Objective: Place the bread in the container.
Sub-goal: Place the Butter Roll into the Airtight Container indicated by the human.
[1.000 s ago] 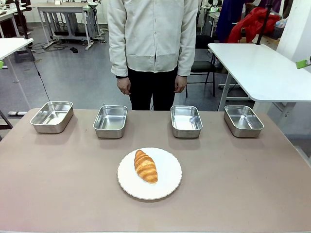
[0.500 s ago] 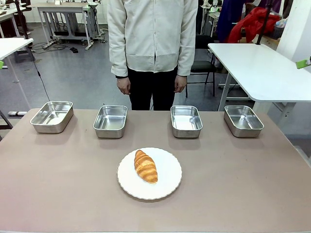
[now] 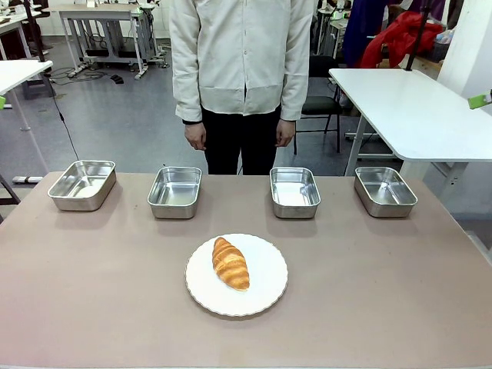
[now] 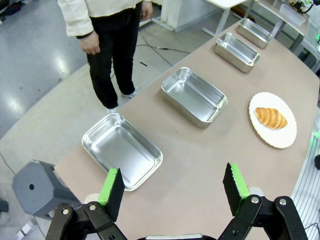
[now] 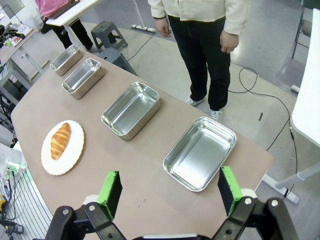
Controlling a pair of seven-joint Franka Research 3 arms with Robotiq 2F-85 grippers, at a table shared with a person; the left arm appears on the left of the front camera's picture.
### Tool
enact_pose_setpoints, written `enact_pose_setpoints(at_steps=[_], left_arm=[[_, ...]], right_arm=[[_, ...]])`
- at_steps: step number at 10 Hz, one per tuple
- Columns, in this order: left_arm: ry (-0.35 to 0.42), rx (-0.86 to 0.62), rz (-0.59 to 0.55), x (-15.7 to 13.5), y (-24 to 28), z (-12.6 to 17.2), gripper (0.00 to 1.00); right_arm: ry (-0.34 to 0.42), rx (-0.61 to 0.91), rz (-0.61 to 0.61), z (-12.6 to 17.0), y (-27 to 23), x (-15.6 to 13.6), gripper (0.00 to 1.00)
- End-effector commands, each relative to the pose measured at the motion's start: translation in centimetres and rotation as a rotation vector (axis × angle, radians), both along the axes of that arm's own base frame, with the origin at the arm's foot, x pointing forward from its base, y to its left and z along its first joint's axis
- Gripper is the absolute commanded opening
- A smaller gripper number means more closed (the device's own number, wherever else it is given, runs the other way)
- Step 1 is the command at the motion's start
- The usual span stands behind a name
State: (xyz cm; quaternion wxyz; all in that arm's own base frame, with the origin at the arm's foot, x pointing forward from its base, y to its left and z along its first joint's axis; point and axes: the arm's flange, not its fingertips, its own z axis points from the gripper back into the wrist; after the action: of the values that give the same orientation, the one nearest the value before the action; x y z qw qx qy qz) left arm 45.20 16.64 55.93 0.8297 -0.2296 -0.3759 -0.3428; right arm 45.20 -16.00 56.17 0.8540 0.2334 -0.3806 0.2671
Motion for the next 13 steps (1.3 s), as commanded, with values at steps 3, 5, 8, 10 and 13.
enact_pose_setpoints(at_steps=[3,5,8,10,13], left_arm=[[-0.004,-0.003,-0.005,0.01,-0.03,0.08,1.0],[-0.004,-0.003,-0.005,0.01,-0.03,0.08,1.0],[-0.004,-0.003,-0.005,0.01,-0.03,0.08,1.0],[-0.004,-0.003,-0.005,0.01,-0.03,0.08,1.0],[-0.004,-0.003,-0.005,0.01,-0.03,0.08,1.0]], right_arm=[[-0.012,0.009,0.006,0.04,0.05,0.13,1.0],[-0.012,0.009,0.006,0.04,0.05,0.13,1.0],[-0.012,0.009,0.006,0.04,0.05,0.13,1.0],[-0.012,0.009,0.006,0.04,0.05,0.13,1.0],[-0.012,0.009,0.006,0.04,0.05,0.13,1.0]])
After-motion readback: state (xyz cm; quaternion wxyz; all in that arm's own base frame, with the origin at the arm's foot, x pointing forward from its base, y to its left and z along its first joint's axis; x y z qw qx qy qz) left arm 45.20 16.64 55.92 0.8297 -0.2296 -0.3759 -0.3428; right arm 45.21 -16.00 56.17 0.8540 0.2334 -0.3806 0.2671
